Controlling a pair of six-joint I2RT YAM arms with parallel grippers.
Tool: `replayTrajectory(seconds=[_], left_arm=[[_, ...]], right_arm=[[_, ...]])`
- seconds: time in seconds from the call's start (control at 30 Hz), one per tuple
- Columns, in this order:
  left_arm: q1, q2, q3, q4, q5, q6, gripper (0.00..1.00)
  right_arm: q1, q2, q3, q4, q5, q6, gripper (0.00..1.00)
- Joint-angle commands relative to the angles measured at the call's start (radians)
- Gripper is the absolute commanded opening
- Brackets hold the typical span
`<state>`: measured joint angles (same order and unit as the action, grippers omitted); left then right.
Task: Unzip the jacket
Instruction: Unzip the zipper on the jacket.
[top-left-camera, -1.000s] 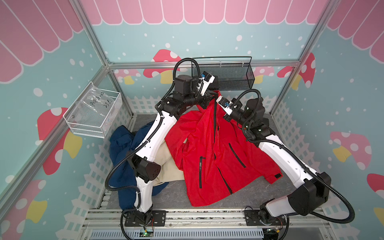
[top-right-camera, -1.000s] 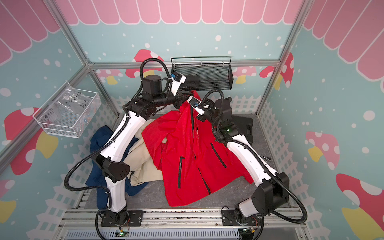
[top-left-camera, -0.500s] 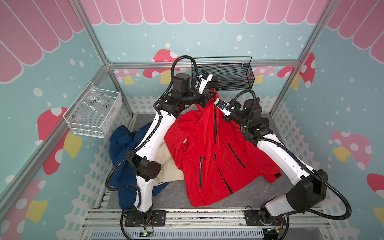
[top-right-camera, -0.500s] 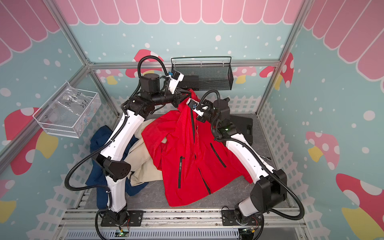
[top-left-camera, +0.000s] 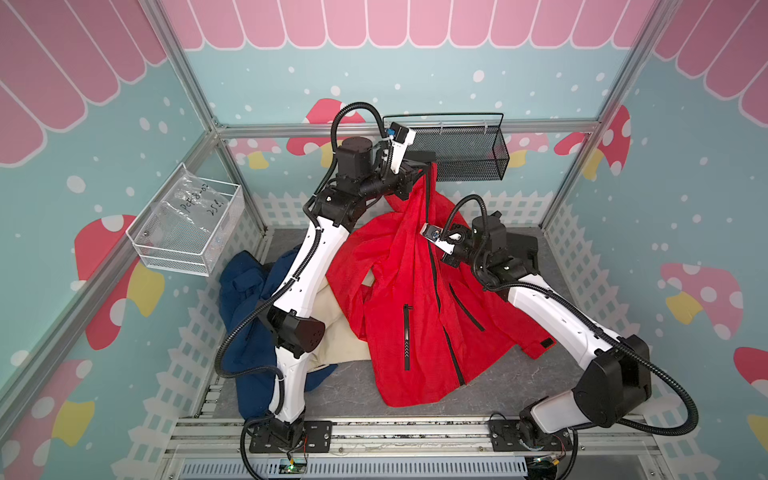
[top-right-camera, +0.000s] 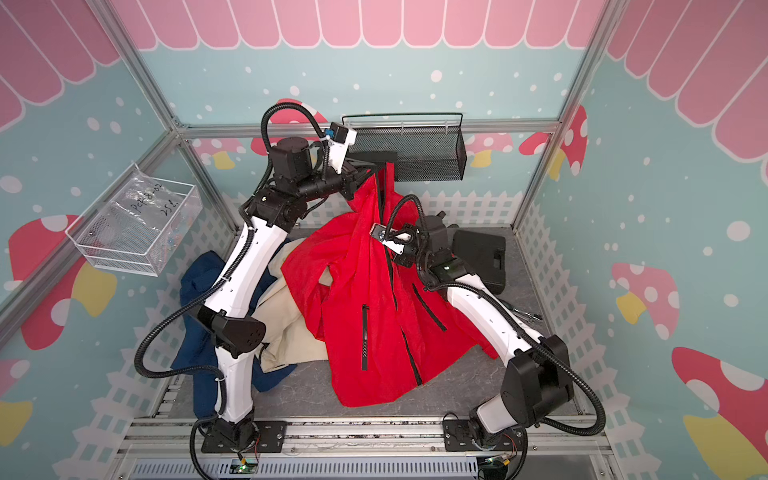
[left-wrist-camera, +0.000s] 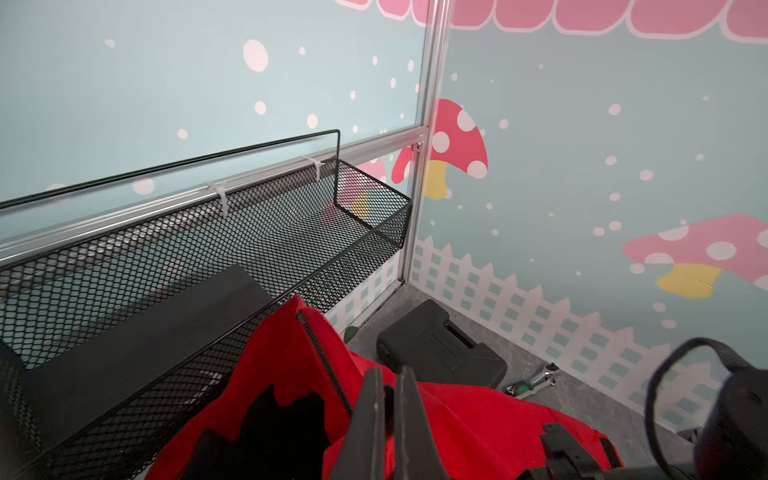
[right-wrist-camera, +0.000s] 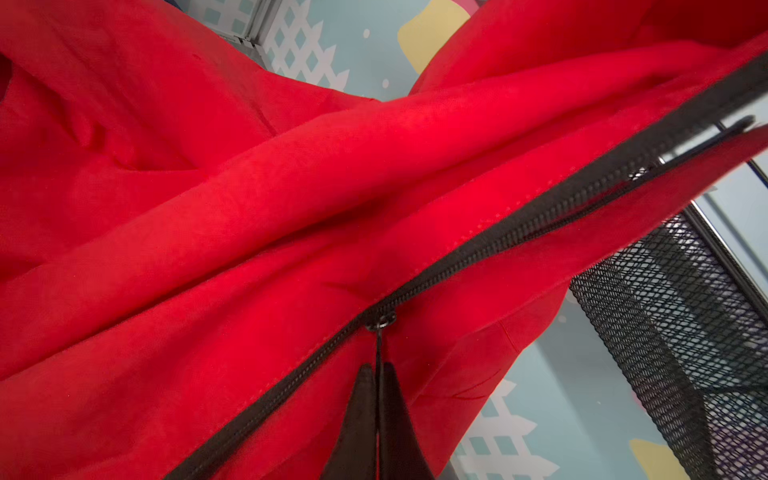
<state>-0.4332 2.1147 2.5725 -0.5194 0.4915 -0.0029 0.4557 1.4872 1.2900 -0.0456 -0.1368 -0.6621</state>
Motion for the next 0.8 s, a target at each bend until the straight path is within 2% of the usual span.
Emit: replayTrajectory(seconds=[0.0, 0.23, 0.77], left_arm=[[0.018, 0.018, 0.044, 0.215, -0.085, -0.034, 0.0], [0.017, 0.065, 0.048, 0.309, -0.187, -0.005, 0.0], [0.073, 0.127, 0.043, 0.437, -0.217, -0.045, 0.0]], right_arm=[[0.017, -0.033, -0.04, -0.077, 0.031, -0.019, 0.0], [0.039, -0.095, -0.123, -0.105, 0.091, -0.036, 0.0], [0.088, -0.183, -0.274, -0.195, 0.24, -0.001, 0.0]])
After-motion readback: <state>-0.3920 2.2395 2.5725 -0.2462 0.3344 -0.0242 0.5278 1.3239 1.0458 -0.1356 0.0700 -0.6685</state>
